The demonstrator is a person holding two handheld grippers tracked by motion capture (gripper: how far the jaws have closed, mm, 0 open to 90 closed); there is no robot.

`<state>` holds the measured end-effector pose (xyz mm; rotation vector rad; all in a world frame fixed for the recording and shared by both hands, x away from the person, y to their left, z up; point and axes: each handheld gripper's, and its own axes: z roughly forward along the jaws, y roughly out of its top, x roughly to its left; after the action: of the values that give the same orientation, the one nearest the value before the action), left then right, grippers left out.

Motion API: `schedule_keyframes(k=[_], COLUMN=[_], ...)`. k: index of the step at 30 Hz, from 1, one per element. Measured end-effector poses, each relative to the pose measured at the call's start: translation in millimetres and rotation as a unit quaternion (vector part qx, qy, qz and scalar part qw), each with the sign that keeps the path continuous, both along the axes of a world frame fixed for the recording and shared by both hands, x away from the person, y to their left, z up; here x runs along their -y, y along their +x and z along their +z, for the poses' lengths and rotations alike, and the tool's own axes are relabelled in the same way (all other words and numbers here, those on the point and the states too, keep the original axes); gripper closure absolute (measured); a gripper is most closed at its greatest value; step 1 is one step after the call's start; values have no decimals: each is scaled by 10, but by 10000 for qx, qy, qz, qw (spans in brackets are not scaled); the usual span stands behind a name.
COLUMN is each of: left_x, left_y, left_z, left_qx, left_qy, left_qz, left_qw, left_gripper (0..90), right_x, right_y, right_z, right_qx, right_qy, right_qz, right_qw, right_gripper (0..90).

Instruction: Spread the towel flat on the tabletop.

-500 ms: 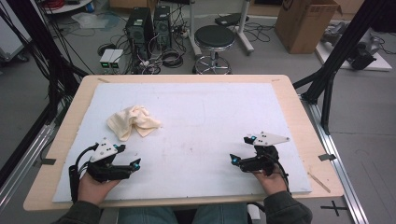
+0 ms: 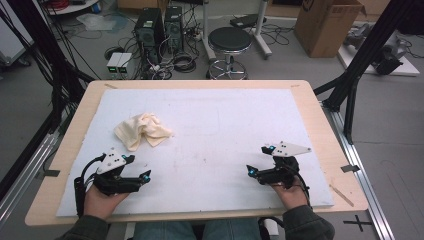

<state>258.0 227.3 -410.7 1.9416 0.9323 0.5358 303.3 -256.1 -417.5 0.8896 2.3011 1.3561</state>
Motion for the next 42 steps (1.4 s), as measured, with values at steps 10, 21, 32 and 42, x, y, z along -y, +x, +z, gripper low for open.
schedule_keyframes(k=[10,21,32,42], left_x=[-8,-9,55,91], left_y=[-14,-16,25,219], left_z=[-2,18,113,313], left_qx=[8,42,137,189], left_qy=[6,-65,-67,-237], left_qz=[0,4,-57,118], left_qw=[10000,10000,9999,9995], left_gripper=[233,234,234,244], right_x=[-16,-27,-33,4], right_y=[-2,-1,-26,-33], right_z=[11,15,37,56], right_qx=[37,51,110,124], right_qy=[44,53,68,91], right_qz=[-10,-10,20,-20], right_qw=[10000,10000,9999,9999], right_gripper=[108,108,108,108])
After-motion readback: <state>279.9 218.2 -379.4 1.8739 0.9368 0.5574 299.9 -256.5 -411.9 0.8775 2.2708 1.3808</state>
